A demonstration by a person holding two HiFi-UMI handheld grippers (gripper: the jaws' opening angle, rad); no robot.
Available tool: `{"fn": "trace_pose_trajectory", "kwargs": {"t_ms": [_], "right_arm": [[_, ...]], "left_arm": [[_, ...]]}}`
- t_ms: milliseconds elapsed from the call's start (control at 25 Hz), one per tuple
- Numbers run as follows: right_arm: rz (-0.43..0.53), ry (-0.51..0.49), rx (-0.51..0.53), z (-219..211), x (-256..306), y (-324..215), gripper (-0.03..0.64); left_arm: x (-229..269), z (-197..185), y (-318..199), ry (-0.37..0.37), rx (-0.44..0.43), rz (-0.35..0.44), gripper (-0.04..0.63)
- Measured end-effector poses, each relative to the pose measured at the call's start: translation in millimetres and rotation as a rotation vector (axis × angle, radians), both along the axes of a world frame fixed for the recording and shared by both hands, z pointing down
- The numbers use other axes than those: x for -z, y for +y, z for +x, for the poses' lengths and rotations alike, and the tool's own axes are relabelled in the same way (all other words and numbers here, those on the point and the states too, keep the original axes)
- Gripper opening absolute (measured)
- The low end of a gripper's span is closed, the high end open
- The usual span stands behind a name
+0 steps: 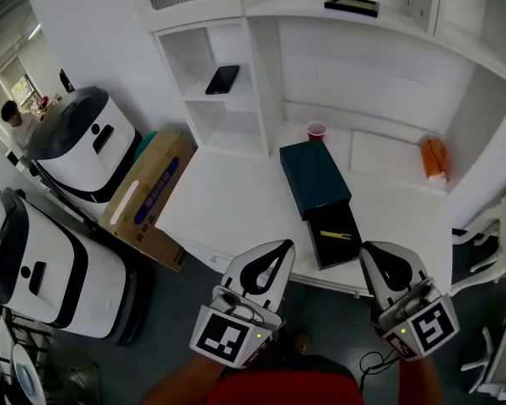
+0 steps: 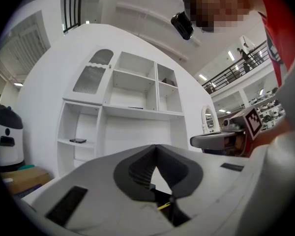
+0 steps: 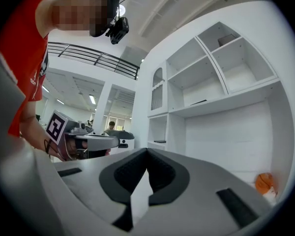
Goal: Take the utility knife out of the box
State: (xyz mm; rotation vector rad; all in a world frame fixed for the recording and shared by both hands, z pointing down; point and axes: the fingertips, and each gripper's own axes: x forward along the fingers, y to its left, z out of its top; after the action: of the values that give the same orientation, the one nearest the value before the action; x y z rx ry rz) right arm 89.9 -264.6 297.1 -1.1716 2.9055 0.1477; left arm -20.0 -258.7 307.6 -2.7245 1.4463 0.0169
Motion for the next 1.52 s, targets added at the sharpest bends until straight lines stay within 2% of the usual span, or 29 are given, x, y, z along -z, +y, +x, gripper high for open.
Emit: {"fn": "trace_pose_trajectory", "kwargs": {"t_ms": [160, 280, 560, 920, 1040, 1320, 1520], "right_arm": [[-0.033, 0.059, 0.011, -6.9, -19.5, -23.5, -0.005], [-0.075, 0.13, 0.022, -11.8, -42.1, -41.8, 0.031], [-0.224, 0.43, 0.144, -24.3, -130.0, -79.6, 0.042], [-0.438, 0.82, 0.33, -34.5, -229.9, -100.5, 0.142], [-0.514, 0.934, 0.366, -30.4, -256.3, -105.7, 0.146], [-0.651, 1.153, 0.392, -14.7, -303.7, -118.8, 0.147], [-0.72, 1.257, 0.4, -8.5, -316.7, -121.2, 0.147]], "left_arm": [[-15.0, 3.2, -21.7, -0.022, -0.017, -0.019, 0.037], [-24.7, 4.7, -37.3, -0.027, -0.027, -0.024, 0.037], [-39.3, -0.2, -64.0, -0.021, -0.043, -0.044, 0.037], [-49.3, -11.7, -79.4, -0.009, -0.059, -0.074, 0.037], [-51.3, -14.1, -83.4, -0.006, -0.064, -0.083, 0.037], [-58.2, -19.5, -91.1, -0.007, -0.064, -0.101, 0.037], [-61.9, -28.1, -95.1, -0.006, -0.054, -0.109, 0.037]]}}
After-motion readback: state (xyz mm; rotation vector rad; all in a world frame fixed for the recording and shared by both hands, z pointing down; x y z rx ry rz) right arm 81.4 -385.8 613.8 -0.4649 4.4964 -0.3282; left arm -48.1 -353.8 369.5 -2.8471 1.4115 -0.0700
